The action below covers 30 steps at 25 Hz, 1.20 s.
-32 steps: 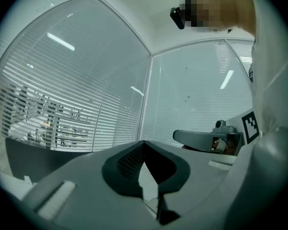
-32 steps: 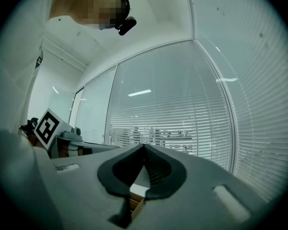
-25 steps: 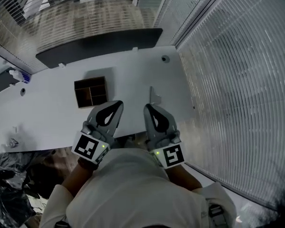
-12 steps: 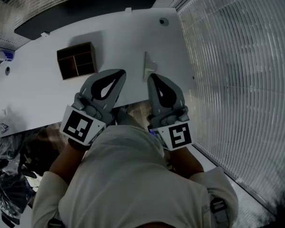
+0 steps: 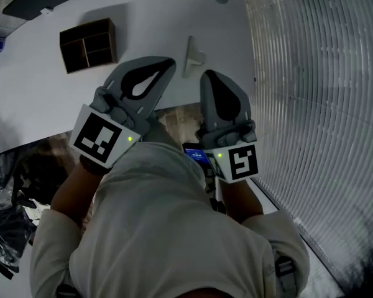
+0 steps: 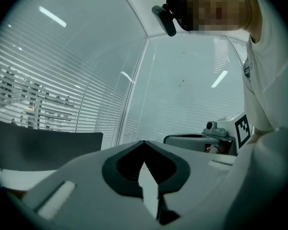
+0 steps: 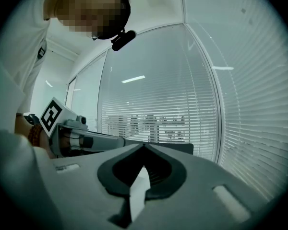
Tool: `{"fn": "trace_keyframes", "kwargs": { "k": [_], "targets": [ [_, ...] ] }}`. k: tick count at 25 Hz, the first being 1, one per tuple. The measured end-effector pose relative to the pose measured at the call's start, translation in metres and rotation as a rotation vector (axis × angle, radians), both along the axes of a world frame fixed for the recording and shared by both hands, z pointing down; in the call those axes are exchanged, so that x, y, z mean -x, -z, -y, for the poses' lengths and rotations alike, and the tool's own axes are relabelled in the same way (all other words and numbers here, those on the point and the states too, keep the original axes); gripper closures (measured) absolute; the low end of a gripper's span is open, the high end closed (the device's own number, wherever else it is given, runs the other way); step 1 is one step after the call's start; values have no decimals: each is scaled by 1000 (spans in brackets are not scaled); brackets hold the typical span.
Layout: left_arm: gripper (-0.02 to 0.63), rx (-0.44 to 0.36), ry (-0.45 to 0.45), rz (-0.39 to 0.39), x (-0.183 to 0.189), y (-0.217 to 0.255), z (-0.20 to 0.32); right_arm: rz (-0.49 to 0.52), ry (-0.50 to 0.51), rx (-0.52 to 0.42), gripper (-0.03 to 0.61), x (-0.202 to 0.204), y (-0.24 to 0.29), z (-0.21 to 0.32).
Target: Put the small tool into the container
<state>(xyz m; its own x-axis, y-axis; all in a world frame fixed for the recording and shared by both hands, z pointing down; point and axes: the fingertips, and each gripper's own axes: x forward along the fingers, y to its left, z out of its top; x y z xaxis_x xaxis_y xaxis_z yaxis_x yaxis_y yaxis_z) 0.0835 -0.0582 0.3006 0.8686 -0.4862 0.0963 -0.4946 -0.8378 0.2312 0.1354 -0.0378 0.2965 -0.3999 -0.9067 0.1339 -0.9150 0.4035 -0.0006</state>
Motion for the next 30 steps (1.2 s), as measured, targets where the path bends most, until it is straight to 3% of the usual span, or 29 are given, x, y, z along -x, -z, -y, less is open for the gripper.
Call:
{"fn": "trace_keyframes", "kwargs": {
  "k": [30],
  "targets": [
    [611,152,-77,84,-55,-107,-4,-25,-22,166,578,-50,-103,-15]
  ]
}}
